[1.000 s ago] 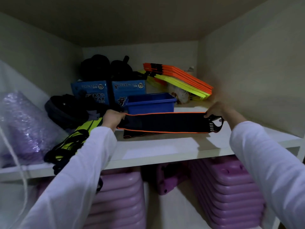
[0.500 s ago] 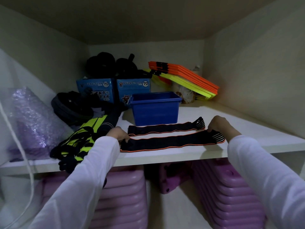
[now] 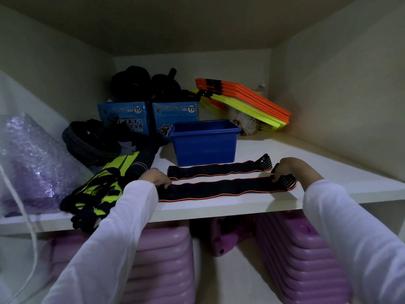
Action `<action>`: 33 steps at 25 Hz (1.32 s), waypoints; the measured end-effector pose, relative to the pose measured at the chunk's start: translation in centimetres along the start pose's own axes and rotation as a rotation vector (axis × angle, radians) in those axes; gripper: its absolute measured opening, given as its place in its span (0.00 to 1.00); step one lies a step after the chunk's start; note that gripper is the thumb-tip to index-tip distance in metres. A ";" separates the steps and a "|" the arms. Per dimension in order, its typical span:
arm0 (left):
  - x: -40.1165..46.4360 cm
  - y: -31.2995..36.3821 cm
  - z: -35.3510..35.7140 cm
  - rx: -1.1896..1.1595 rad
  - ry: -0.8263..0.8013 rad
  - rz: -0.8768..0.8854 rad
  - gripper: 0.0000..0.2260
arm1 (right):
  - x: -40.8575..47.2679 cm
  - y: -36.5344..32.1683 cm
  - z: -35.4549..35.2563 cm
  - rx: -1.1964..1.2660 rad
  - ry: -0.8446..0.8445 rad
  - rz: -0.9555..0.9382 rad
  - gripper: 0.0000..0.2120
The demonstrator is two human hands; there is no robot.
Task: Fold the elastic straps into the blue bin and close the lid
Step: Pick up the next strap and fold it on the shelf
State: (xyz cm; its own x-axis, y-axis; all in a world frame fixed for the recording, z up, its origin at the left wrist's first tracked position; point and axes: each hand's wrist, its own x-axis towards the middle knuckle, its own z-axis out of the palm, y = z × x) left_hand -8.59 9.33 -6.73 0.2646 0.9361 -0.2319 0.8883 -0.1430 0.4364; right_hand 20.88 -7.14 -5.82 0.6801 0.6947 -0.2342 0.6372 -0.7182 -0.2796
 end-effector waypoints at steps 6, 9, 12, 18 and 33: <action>1.6 0.2 -0.3 -0.137 0.062 0.028 0.22 | 1.0 -0.1 -0.9 0.151 0.059 -0.035 0.22; 2.6 0.9 -1.2 -0.206 0.200 0.050 0.22 | 1.9 -0.7 -1.7 0.177 0.150 -0.037 0.20; 4.0 1.7 -2.0 -0.242 0.305 0.063 0.18 | 3.2 -1.5 -2.0 0.211 0.297 -0.072 0.18; 6.4 2.7 -2.6 -0.206 0.279 0.040 0.20 | 5.9 -3.2 -1.1 0.224 0.484 -0.140 0.14; 8.7 4.3 -1.1 0.058 0.194 -0.051 0.24 | 8.3 -4.4 -0.1 0.031 0.505 -0.071 0.12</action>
State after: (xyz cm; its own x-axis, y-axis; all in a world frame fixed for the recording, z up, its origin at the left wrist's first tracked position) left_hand -2.88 17.18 -5.91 0.1464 0.9861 -0.0782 0.9204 -0.1068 0.3760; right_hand 23.69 1.78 -6.45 0.7310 0.6295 0.2633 0.6821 -0.6632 -0.3082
